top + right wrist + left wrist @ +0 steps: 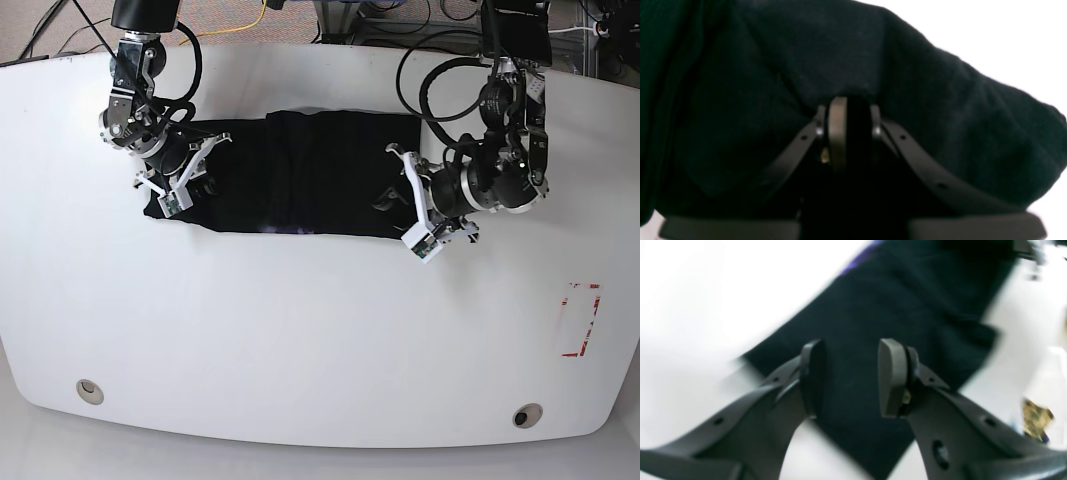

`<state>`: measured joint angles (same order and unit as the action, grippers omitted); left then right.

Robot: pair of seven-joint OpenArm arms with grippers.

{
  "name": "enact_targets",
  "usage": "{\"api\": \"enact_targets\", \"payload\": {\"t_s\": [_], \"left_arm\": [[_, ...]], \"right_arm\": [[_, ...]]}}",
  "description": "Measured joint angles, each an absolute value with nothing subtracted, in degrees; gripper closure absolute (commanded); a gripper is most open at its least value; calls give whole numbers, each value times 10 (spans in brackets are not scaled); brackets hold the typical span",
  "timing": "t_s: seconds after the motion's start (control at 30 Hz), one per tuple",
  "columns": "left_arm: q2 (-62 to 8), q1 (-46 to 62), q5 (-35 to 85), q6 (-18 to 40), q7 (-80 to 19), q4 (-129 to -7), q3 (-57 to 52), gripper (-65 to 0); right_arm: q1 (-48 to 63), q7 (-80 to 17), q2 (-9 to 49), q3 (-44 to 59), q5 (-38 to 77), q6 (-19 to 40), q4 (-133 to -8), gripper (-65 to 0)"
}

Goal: Layout the t-shirt on the table in an organized manner, then fold the t-shirt properly
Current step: 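Release the right gripper and pull the strip end outward to flatten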

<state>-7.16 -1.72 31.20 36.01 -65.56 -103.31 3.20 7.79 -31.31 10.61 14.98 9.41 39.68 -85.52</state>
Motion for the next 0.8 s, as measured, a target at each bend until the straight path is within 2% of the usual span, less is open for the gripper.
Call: {"api": "enact_targets", "payload": {"t_s": [0.2,0.33,0.63,0.73,0.8], "left_arm": [[-67,-13,311,315,-646,-980,-20,-243],[-74,8,313,313,-627,-961,-33,-243],[-81,23,331,360,-630,-974,3,-242],[-78,14,328,360,-610,-958,17,-242],[-77,6,305,359,-604,-933,29,-242]], "right_arm": [[77,-313,106,150,94,397,-855,-81],[77,-313,106,150,94,397,-855,-81],[86,-336,102,149,88,397,-886,-92],[95,-351,95,148,76,396,-910,-146],[100,-361,87,152,74,397,-934,-224]]}}
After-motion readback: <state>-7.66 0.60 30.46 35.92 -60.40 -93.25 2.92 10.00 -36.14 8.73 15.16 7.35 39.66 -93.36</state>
